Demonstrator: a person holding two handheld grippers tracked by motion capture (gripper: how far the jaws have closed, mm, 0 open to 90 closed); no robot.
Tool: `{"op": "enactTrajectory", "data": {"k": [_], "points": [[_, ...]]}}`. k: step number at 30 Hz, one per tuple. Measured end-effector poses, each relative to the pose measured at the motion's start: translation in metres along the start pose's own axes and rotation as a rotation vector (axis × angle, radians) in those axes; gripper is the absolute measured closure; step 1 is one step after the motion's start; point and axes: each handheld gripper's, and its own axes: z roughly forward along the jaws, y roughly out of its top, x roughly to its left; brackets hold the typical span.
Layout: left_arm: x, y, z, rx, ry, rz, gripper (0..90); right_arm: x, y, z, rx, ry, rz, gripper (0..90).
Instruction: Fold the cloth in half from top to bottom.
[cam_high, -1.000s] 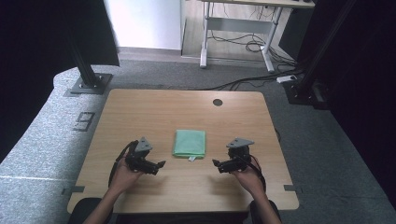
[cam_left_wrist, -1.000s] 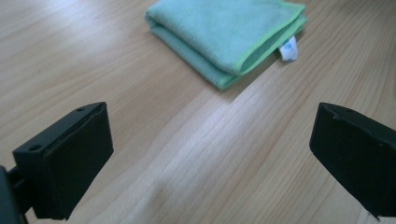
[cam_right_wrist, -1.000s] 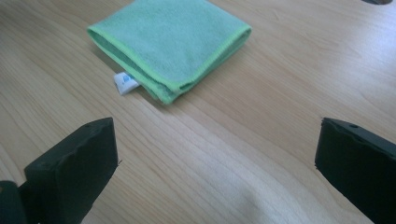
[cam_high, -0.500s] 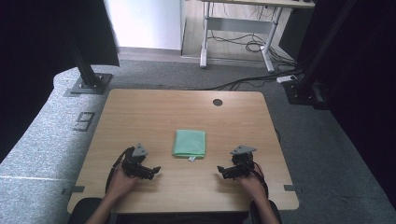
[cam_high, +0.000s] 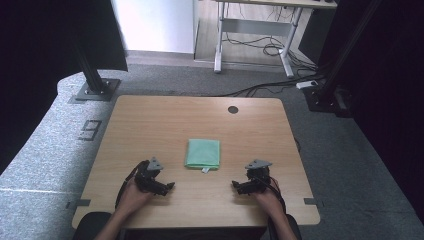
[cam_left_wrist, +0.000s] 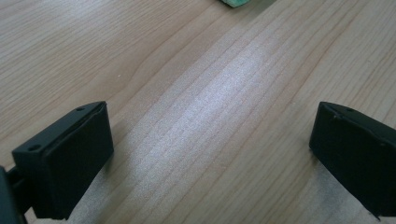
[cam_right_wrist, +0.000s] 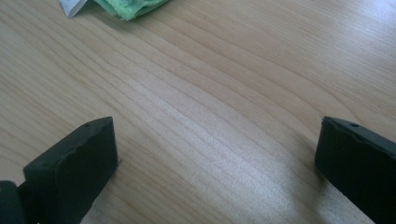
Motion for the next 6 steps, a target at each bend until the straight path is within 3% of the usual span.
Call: {"op": "enactTrajectory", "data": {"k": [6], "points": [[-0.0002,0.0005,0.0004,0.001,0.005,-0.005,0.0,0.0001,-0.0001,0.0000,0.000,-0.001,0.000,0.0]]}}
